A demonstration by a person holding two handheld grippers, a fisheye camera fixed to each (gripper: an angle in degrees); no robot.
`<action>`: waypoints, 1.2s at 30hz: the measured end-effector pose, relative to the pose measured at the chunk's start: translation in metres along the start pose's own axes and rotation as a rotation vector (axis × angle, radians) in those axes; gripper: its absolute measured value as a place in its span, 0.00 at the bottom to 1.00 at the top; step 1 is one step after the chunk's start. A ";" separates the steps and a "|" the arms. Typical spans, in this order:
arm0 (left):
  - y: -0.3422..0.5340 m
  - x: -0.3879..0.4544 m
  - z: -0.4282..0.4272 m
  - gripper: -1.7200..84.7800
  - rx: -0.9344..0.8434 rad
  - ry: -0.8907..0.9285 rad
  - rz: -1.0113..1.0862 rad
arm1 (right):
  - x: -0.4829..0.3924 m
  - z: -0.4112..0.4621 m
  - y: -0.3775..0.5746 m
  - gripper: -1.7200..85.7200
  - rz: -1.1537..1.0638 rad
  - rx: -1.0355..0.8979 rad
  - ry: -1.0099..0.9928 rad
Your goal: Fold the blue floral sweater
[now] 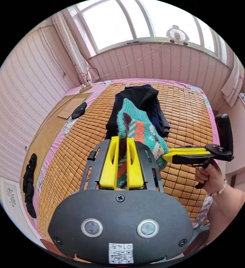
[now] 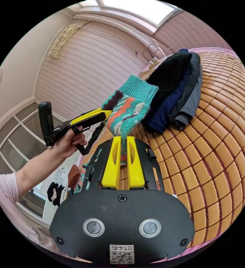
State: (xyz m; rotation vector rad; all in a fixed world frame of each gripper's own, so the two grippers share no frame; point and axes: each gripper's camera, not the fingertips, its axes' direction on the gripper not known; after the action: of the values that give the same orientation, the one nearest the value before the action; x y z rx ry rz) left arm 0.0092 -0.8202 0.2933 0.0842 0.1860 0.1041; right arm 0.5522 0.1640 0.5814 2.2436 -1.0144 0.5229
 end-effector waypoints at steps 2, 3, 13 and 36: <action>0.036 -0.031 -0.029 0.08 0.020 -0.012 -0.045 | -0.036 0.016 -0.003 0.05 -0.123 -0.045 -0.050; 0.047 -0.038 -0.037 0.08 0.025 -0.015 -0.053 | -0.046 0.020 -0.003 0.05 -0.150 -0.055 -0.061; 0.404 -0.184 -0.193 0.10 -0.027 -0.320 -0.660 | -0.259 0.178 0.092 0.10 -0.652 -0.547 -0.185; 0.637 -0.227 -0.134 0.05 -0.336 -0.262 -0.825 | -0.257 0.218 0.081 0.21 -0.566 -0.568 0.368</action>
State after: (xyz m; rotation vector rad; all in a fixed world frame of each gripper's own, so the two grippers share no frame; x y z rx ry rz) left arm -0.2989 -0.2043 0.2627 -0.3149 -0.0698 -0.6946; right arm 0.3502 0.1112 0.3052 1.7212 -0.2611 0.3213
